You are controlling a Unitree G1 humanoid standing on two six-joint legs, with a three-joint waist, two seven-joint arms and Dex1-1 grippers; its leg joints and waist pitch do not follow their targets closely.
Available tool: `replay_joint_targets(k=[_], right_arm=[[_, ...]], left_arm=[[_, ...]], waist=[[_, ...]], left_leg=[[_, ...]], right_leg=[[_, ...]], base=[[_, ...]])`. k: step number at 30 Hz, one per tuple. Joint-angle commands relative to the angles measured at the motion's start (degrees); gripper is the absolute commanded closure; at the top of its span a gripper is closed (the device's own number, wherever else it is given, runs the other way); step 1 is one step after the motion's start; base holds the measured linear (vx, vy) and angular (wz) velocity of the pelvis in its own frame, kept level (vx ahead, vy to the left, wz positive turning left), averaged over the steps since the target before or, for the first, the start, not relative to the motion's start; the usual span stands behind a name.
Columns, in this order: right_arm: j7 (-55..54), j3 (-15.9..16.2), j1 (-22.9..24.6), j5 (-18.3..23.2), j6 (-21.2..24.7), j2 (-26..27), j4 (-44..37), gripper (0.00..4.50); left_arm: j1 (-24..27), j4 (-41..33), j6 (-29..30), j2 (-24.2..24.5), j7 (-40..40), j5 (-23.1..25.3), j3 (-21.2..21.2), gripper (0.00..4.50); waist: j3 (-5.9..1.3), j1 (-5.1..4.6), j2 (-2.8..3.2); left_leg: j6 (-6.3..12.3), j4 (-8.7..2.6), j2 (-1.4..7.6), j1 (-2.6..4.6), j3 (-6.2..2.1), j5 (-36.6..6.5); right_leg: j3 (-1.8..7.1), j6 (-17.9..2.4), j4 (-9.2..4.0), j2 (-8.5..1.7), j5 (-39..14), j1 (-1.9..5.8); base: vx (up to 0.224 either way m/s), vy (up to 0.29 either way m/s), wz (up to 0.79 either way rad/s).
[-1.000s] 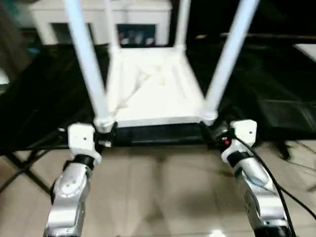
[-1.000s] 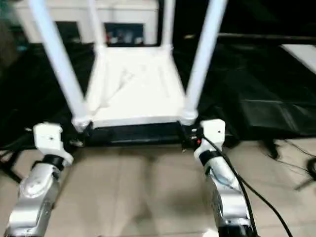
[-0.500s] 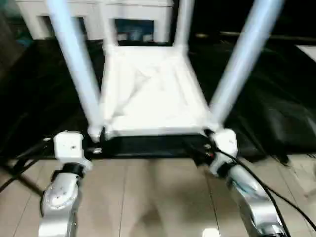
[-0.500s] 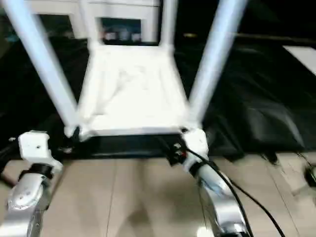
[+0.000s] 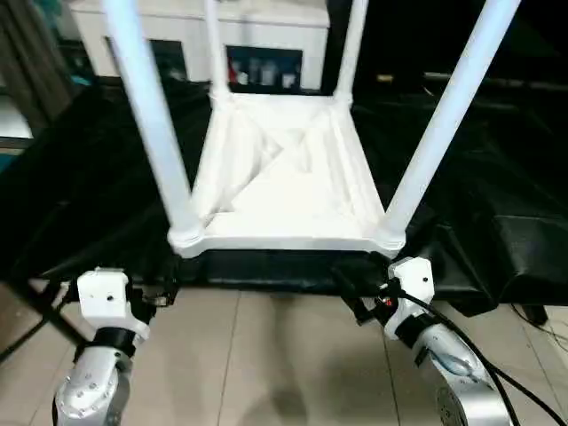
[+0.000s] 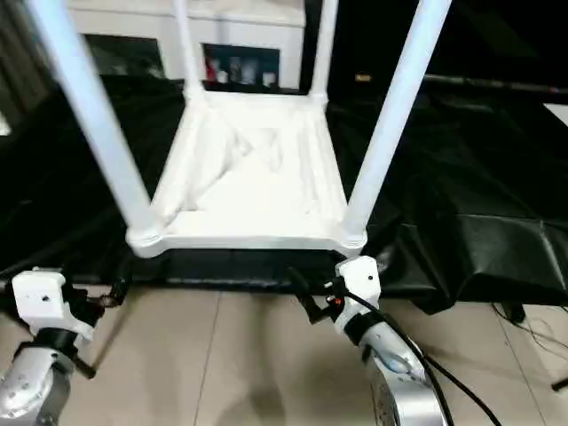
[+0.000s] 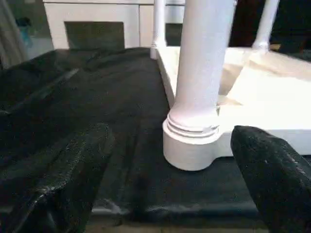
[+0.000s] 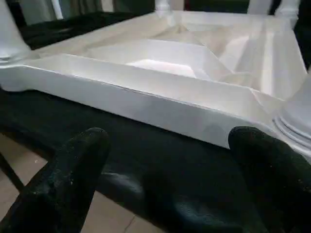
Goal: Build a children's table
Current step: Rotate leg to tighten
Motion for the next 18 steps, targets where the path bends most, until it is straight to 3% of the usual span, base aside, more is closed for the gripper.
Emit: replay_joint_targets(k=[1,4,5,6,7,8,12,13,18], right_arm=[[-0.28,-0.20,-1.55,0.33,0.27,-0.16,-0.86,0.16],[-0.39,-0.04,-2.50,0.50,0.70,-0.11,-0.53,0.16],[-0.29,-0.01,-2.84,0.45,0.82,0.02,-0.36,0.16],[-0.24,0.01,-2.97,0.42,0.84,0.06,-0.30,0.16],[-0.04,0.02,-3.60,0.29,0.93,0.30,0.06,0.16],[-0.02,0.01,-3.65,0.28,0.93,0.32,0.10,0.16],[0.01,-0.02,-4.64,0.32,1.06,0.39,0.67,0.16],[0.02,-0.02,-4.77,0.34,1.06,0.37,0.78,0.16],[-0.10,-0.25,-5.88,0.41,1.11,0.43,1.44,0.16]], left_arm=[[-2.04,-0.88,2.79,0.84,-2.54,-1.28,-0.84,0.06],[-5.45,0.31,5.02,1.96,-3.15,-0.35,-2.28,0.06],[-7.12,1.60,4.99,2.02,-3.37,-0.44,-2.38,0.06],[-7.71,2.06,5.28,2.00,-3.21,-0.52,-2.29,0.06],[-10.47,4.40,6.00,2.22,-2.62,-0.32,-1.98,0.06],[-10.67,4.58,6.02,2.26,-2.58,-0.29,-1.95,0.06],[-14.12,6.78,7.33,2.63,-3.78,-2.49,-1.31,0.06],[-14.55,7.11,7.67,2.78,-4.08,-2.55,-1.38,0.06],[-17.88,9.40,9.34,2.51,-6.16,-4.12,-1.95,0.06]], waist=[[-1.23,-0.07,0.16],[-1.35,0.13,0.19],[-1.41,0.12,-0.31],[-1.47,0.27,-0.14],[-1.66,0.20,-0.53],[-1.83,0.24,-0.44],[-2.53,0.18,-0.44],[-2.76,0.17,-0.39],[-2.94,0.32,-0.36]], left_leg=[[1.78,-6.24,2.52,-0.80,-0.03,-16.65],[1.17,-6.28,2.59,-0.95,0.17,-15.40],[0.99,-6.29,2.64,-1.29,0.33,-14.09],[0.90,-6.27,2.55,-1.21,0.40,-13.62],[0.80,-6.19,2.48,-1.38,0.60,-12.88],[0.78,-6.16,2.36,-1.59,0.54,-12.09],[1.18,-5.83,2.36,-2.18,0.57,-6.42],[1.87,-5.47,2.38,-2.17,0.75,-3.33],[3.79,-5.20,2.30,-2.01,1.14,0.64]], right_leg=[[1.86,-8.77,-5.51,-2.33,-23.43,1.41],[1.85,-7.90,-5.51,-2.33,-22.87,1.23],[1.81,-7.63,-5.40,-2.31,-21.67,1.41],[1.82,-7.49,-5.37,-2.29,-21.43,1.35],[1.83,-7.36,-5.30,-2.27,-20.59,1.42],[1.82,-7.29,-5.09,-2.26,-19.70,1.61],[1.73,-9.02,-4.24,-2.27,-11.06,1.97],[1.58,-10.63,-3.72,-2.16,-5.59,1.99],[1.39,-13.49,-3.25,-2.08,1.07,2.23]], base=[[-0.076,-0.017,0.08],[-0.046,-0.012,0.05],[0.000,0.000,0.00],[0.000,0.000,0.00],[0.000,0.000,0.00],[0.000,0.000,0.00],[0.000,0.000,0.00],[0.000,0.000,0.00],[0.000,0.000,0.00]])
